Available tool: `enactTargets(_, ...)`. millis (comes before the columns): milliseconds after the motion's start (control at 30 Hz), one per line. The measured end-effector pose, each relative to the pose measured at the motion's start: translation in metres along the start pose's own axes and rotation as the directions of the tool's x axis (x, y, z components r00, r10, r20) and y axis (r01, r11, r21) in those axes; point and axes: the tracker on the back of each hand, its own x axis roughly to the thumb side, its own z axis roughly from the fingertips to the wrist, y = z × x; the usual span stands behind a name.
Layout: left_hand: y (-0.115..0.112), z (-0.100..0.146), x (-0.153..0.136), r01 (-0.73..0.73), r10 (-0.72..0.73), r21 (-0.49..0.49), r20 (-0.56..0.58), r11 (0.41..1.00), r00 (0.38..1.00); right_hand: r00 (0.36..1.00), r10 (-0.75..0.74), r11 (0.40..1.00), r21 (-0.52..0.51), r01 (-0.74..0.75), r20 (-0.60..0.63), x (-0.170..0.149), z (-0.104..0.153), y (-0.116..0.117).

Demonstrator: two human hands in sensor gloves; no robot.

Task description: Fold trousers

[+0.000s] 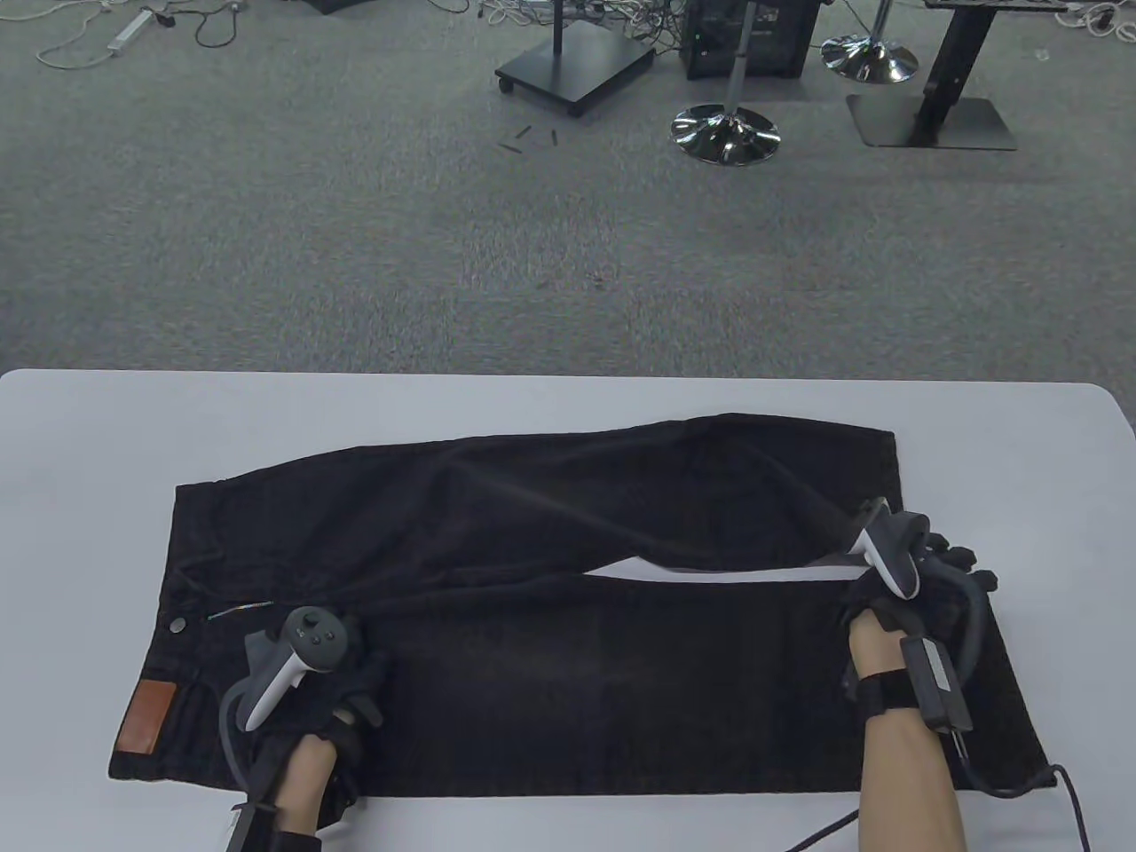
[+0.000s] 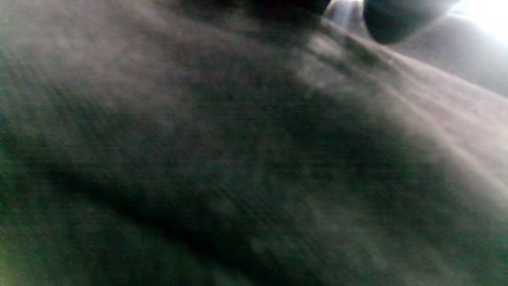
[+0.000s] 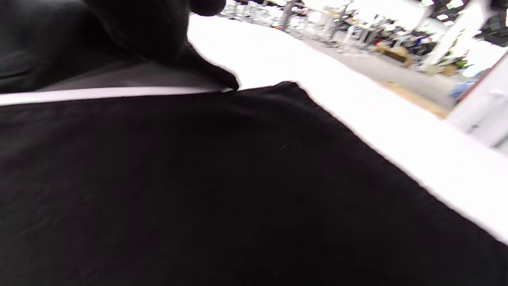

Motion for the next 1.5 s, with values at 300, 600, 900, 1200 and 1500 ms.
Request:
enactTargets(300,-0.001,0.0,-0.002,-0.005,0.005,0.013,0.009,1.0,1.0,0.848,-0.261,0.963,0.058,0.264,0.462,0.095,0.031,0.015)
enactTargets(600,0.001,0.0,-0.008,-0.019,0.018,0.019,0.041,1.0,0.999,0.882,-0.356,0.928,0.224,0.297,0.307,0.095,-0.005,0.033)
enactTargets(900,-0.002,0.0,-0.002,0.021,-0.021,0.016,0.041,1.0,0.999,0.872,-0.382,0.891,0.371,0.261,0.305,0.071,-0.005,0.038)
enactTargets(1200,-0.005,-0.001,0.002,0.058,-0.058,0.007,0.03,0.998,0.998,0.879,-0.357,0.887,0.41,0.213,0.315,0.062,0.008,0.053)
enactTargets(1500,-0.02,0.019,0.051,0.098,-0.084,-0.08,0.167,0.992,0.982,0.88,-0.338,0.916,0.331,0.227,0.333,0.066,0.014,0.057)
